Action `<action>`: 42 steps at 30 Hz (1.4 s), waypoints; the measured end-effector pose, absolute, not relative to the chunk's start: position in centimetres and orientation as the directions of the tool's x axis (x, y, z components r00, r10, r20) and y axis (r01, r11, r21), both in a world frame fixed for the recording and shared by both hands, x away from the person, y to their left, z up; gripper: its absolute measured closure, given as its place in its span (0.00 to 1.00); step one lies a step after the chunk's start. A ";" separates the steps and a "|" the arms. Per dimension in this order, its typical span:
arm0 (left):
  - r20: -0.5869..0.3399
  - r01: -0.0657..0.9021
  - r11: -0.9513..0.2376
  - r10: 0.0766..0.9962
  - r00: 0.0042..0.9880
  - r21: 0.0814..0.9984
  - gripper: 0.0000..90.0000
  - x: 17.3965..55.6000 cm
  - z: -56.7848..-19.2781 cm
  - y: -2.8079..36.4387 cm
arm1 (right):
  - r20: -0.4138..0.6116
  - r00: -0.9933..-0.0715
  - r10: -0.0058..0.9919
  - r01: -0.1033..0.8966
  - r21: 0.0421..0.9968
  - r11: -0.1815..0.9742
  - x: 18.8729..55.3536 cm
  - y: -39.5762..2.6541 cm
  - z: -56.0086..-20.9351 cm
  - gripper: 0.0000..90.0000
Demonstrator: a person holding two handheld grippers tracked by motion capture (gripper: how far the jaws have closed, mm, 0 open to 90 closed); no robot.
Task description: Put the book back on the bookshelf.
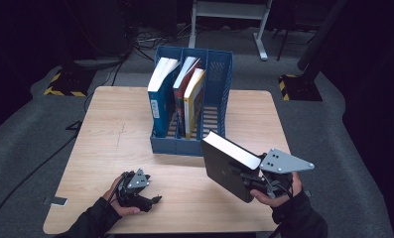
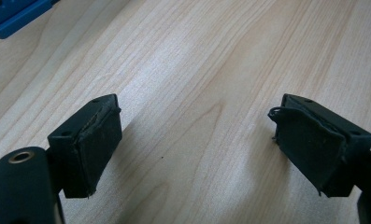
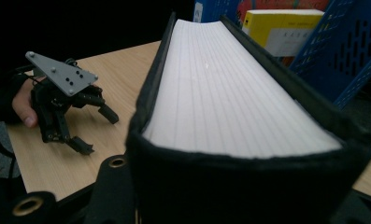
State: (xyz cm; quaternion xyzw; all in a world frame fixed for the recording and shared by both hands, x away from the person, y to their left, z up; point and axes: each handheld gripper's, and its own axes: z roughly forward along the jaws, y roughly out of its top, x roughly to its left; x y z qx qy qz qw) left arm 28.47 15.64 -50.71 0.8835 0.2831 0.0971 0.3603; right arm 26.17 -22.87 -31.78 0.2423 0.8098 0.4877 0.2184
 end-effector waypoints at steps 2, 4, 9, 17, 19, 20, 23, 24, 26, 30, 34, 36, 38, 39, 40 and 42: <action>-0.032 0.430 -0.581 0.570 0.821 0.691 0.17 28.5 -50.7 15.6 | -0.116 -0.783 0.612 0.177 0.900 0.398 26.2 -23.0 -31.4 0.60; -0.032 0.429 -0.581 0.569 0.822 0.691 0.17 28.5 -50.7 15.6 | -0.120 -0.775 0.620 0.173 0.904 0.391 26.3 -23.0 -31.0 0.60; -0.035 0.431 -0.580 0.569 0.821 0.691 0.17 28.5 -50.7 15.6 | -0.123 -0.760 0.638 0.167 0.912 0.375 26.9 -22.8 -30.0 0.60; -0.034 0.431 -0.580 0.569 0.821 0.692 0.17 28.5 -50.7 15.6 | -0.125 -0.727 0.675 0.164 0.923 0.348 28.4 -22.5 -28.8 0.60; -0.035 0.431 -0.580 0.569 0.821 0.691 0.17 28.5 -50.7 15.6 | -0.121 -0.717 0.687 0.170 0.925 0.340 28.9 -22.4 -28.5 0.60; -0.035 0.431 -0.580 0.569 0.821 0.691 0.17 28.5 -50.7 15.6 | -0.121 -0.714 0.689 0.168 0.927 0.336 29.1 -22.3 -28.5 0.60; -0.035 0.431 -0.580 0.569 0.821 0.691 0.17 28.5 -50.7 15.6 | -0.131 -0.701 0.701 0.161 0.929 0.334 29.7 -22.0 -28.2 0.60; -0.035 0.432 -0.579 0.570 0.821 0.691 0.17 28.5 -50.7 15.6 | -0.128 -0.694 0.709 0.166 0.929 0.330 29.9 -21.9 -28.1 0.60; -0.035 0.432 -0.580 0.569 0.821 0.691 0.17 28.5 -50.7 15.6 | -0.128 -0.688 0.715 0.167 0.930 0.327 30.4 -21.7 -27.9 0.60; -0.036 0.431 -0.580 0.569 0.822 0.691 0.17 28.5 -50.7 15.6 | -0.126 -0.665 0.736 0.170 0.934 0.313 31.4 -21.3 -27.6 0.60; -0.035 0.431 -0.580 0.569 0.821 0.691 0.17 28.5 -50.7 15.6 | -0.108 -0.645 0.757 0.177 0.942 0.286 32.5 -21.0 -27.3 0.60; -0.031 0.427 -0.582 0.567 0.823 0.692 0.17 28.5 -50.7 15.6 | -0.111 -0.635 0.764 0.176 0.943 0.282 33.0 -20.8 -27.2 0.60; -0.031 0.427 -0.582 0.567 0.823 0.692 0.17 28.5 -50.7 15.6 | -0.110 -0.620 0.777 0.179 0.944 0.277 33.5 -20.5 -27.2 0.60; -0.030 0.427 -0.582 0.567 0.823 0.692 0.17 28.5 -50.7 15.6 | -0.109 -0.614 0.782 0.180 0.945 0.274 33.8 -20.4 -27.2 0.60; -0.030 0.427 -0.583 0.567 0.823 0.692 0.17 28.5 -50.7 15.6 | -0.106 -0.609 0.786 0.185 0.945 0.270 34.0 -20.3 -27.2 0.60; -0.031 0.427 -0.582 0.567 0.823 0.692 0.17 28.5 -50.7 15.6 | -0.101 -0.597 0.796 0.189 0.947 0.261 34.5 -20.1 -27.3 0.60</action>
